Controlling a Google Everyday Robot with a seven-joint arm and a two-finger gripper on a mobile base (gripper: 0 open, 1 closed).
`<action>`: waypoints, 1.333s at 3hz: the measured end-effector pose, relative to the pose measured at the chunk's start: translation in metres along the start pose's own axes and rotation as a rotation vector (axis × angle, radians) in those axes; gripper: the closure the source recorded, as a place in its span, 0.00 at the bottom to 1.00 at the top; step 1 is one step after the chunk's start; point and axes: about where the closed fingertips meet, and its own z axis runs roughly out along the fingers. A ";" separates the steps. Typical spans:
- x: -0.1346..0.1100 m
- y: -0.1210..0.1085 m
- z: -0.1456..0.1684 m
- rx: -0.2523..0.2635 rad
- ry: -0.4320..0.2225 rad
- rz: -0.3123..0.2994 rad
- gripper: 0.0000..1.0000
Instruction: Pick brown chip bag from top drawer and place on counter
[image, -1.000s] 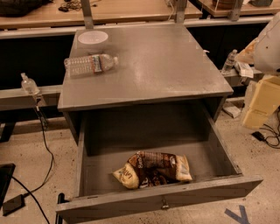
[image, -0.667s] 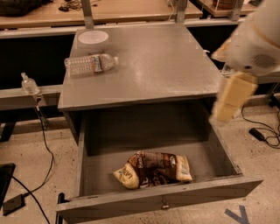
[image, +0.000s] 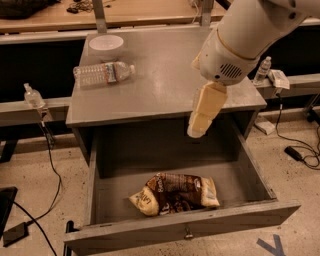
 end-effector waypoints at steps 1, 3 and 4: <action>0.005 0.010 0.021 -0.102 -0.040 0.012 0.00; 0.043 0.086 0.130 -0.178 -0.184 0.004 0.00; 0.066 0.102 0.187 -0.148 -0.144 0.041 0.00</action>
Offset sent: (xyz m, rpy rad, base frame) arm -0.0247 0.0277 -0.1930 0.3387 0.0906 0.0918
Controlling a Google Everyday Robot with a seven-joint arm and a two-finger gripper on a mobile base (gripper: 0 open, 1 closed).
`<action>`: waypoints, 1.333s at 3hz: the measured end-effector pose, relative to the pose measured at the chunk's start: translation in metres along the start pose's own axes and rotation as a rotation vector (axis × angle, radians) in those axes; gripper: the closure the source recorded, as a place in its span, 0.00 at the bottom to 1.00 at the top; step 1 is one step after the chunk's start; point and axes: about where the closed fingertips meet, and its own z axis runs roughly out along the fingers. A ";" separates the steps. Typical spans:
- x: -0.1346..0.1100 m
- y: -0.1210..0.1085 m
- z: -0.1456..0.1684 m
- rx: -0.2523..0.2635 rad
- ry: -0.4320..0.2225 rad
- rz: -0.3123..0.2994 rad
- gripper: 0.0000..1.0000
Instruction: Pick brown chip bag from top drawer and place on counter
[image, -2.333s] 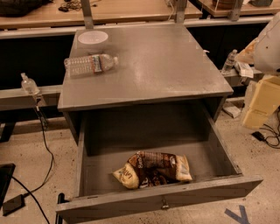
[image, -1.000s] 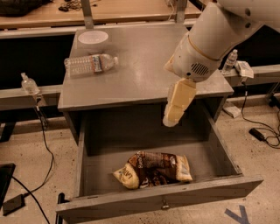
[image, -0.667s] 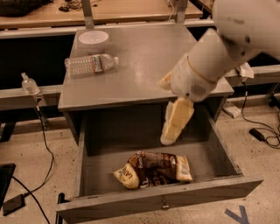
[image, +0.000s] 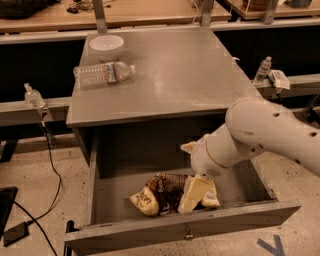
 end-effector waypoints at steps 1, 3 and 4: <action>-0.002 -0.011 0.005 0.057 -0.015 0.000 0.00; 0.016 -0.029 0.025 0.069 -0.007 0.030 0.00; 0.027 -0.037 0.047 0.080 0.037 0.060 0.23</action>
Offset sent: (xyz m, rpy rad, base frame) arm 0.0368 -0.0085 -0.0342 0.0686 -0.0587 -0.0570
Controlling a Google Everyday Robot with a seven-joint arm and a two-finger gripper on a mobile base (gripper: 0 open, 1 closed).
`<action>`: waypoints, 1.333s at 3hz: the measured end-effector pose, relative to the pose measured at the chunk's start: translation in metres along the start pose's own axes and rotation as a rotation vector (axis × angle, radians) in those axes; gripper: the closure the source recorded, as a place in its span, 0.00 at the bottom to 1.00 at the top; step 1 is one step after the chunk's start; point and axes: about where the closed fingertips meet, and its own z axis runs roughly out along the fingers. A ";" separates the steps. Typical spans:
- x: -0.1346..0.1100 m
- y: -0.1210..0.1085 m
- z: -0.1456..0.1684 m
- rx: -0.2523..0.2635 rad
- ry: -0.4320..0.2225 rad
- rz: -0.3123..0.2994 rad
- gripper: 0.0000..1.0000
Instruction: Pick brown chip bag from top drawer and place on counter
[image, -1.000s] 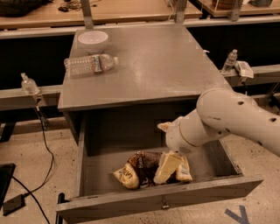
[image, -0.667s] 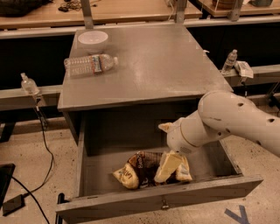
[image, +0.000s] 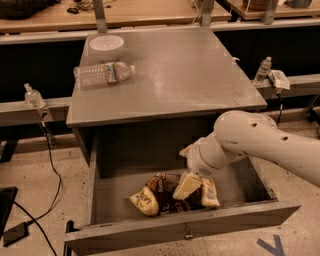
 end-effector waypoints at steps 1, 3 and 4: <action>0.006 -0.001 0.018 -0.011 0.015 0.021 0.54; -0.031 0.025 -0.006 -0.047 -0.197 -0.048 0.99; -0.039 0.032 -0.047 0.006 -0.268 -0.081 1.00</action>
Offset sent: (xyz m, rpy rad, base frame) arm -0.0164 0.0250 -0.0096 0.1558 0.0093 0.0971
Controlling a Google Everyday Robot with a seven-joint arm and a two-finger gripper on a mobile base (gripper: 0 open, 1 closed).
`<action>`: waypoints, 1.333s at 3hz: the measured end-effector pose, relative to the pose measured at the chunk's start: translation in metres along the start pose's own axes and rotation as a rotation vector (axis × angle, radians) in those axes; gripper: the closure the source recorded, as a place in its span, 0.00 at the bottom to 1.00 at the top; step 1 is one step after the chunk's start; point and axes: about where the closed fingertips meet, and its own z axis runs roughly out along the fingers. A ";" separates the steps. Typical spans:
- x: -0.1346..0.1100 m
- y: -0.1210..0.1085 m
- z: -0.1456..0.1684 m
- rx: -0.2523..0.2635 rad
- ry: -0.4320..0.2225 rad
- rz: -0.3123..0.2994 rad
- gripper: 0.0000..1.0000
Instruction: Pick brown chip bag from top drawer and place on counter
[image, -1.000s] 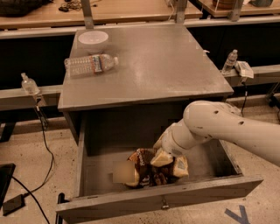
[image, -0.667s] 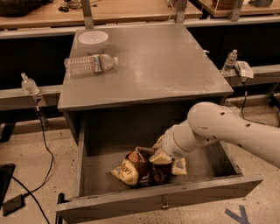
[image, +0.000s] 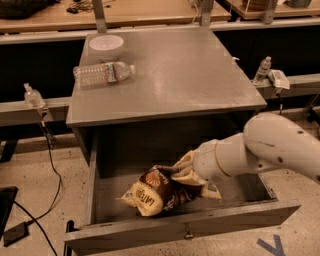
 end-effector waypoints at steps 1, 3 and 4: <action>-0.016 -0.005 -0.045 0.051 -0.022 -0.028 1.00; -0.061 -0.056 -0.145 0.122 0.016 -0.083 1.00; -0.088 -0.103 -0.192 0.215 0.020 -0.122 1.00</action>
Offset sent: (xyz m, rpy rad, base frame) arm 0.0115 -0.0594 0.1615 -0.0787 -0.1356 -0.0309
